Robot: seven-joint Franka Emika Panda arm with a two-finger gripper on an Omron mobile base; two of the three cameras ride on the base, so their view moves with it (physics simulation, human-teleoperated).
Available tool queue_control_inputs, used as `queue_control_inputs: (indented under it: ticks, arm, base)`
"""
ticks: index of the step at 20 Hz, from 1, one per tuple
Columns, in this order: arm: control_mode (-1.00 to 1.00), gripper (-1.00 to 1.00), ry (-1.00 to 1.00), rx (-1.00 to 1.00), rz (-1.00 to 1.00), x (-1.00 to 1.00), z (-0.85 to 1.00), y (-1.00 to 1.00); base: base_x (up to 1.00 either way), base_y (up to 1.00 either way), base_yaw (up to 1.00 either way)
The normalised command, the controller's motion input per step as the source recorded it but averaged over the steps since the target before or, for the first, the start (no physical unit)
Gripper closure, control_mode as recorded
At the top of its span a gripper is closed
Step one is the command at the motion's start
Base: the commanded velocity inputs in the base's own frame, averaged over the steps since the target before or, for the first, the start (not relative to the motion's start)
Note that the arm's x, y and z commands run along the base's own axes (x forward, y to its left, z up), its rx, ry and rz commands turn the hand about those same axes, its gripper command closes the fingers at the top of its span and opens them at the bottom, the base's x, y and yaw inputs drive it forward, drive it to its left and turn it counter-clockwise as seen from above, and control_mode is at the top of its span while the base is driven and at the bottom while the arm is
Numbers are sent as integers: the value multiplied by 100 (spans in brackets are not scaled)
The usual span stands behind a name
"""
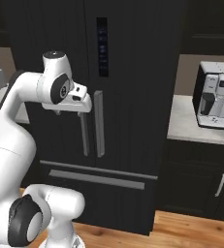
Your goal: Retrieve the sausage and cheese from the fridge and place them on the cutting board on the counter.
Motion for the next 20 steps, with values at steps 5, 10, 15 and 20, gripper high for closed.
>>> queue_control_inputs:
  ticks: [5,10,15,20]
  arm:
    - [100,-100,0,0,0,0,0,0]
    - [100,-100,0,0,0,0,0,0]
    - [-100,-100,-43,-7,-5,0,-8,-14]
    - [-100,-100,-68,-7,-4,-2,-25,-26]
  base:
    - [-29,0,-4]
    - [-1,0,0]
    - [0,-3,-3]
    - [0,0,0]
